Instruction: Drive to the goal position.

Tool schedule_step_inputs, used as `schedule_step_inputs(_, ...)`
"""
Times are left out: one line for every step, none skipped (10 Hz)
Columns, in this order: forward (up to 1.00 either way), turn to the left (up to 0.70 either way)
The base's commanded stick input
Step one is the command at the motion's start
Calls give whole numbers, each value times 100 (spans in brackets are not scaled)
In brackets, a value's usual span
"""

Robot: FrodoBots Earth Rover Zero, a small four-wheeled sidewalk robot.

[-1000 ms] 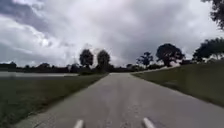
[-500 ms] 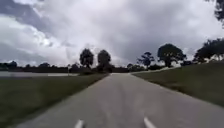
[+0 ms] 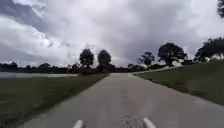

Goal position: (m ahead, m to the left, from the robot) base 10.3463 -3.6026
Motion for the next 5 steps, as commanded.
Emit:
schedule_step_inputs(70,-34)
schedule_step_inputs(70,-35)
schedule_step_inputs(70,-10)
schedule_step_inputs(70,0)
schedule_step_inputs(70,0)
